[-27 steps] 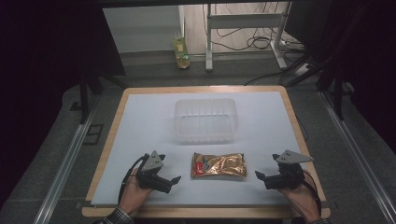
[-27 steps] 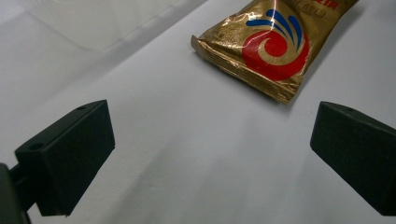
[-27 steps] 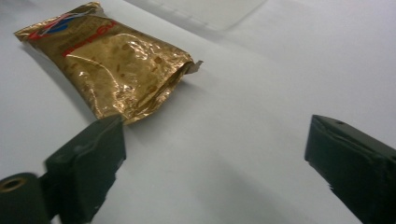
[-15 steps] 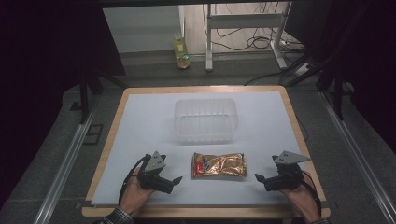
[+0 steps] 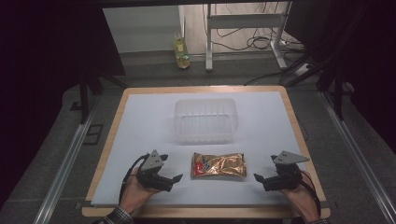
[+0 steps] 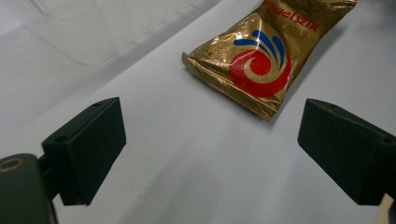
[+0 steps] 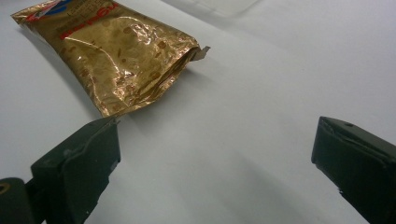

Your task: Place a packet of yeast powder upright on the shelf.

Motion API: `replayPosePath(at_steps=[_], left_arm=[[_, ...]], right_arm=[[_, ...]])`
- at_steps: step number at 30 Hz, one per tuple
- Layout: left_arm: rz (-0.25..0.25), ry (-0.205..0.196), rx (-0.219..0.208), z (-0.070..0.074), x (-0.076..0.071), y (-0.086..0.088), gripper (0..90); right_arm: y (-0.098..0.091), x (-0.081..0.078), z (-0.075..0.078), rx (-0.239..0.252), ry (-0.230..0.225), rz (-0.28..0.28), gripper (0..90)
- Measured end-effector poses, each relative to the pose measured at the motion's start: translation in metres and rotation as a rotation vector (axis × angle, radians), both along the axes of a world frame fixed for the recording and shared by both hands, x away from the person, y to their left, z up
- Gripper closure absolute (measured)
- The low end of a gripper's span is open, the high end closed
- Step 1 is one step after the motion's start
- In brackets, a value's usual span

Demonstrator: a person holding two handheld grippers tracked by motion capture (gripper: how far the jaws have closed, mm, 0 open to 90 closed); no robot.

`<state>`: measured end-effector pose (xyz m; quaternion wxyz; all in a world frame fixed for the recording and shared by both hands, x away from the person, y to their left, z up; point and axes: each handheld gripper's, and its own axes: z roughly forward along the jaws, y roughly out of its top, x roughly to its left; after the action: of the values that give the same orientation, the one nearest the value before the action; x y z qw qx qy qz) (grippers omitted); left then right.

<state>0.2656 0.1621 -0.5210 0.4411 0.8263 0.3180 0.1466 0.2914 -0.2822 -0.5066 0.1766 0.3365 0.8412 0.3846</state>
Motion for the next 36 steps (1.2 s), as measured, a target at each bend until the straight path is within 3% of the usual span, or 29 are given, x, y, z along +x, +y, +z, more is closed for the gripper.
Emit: replayPosePath(at_steps=[11, 21, 30, 36], left_arm=[[-0.029, -0.005, -0.039, 0.004, 0.002, -0.003, 20.8], [-0.076, 0.01, -0.011, 0.003, 0.007, -0.017, 35.8], [-0.085, -0.018, -0.01, 0.004, 0.012, -0.028, 42.1], [-0.083, -0.032, -0.032, 0.006, 0.015, -0.033, 56.4]], right_arm=[[0.0, 0.0, 0.0, 0.031, -0.005, -0.023, 1.4], [0.002, 0.001, -0.001, 0.023, 0.005, -0.013, 1.5], [0.004, 0.002, -0.003, 0.013, 0.012, -0.01, 1.5], [0.004, 0.002, -0.003, 0.01, 0.017, -0.014, 1.5]])
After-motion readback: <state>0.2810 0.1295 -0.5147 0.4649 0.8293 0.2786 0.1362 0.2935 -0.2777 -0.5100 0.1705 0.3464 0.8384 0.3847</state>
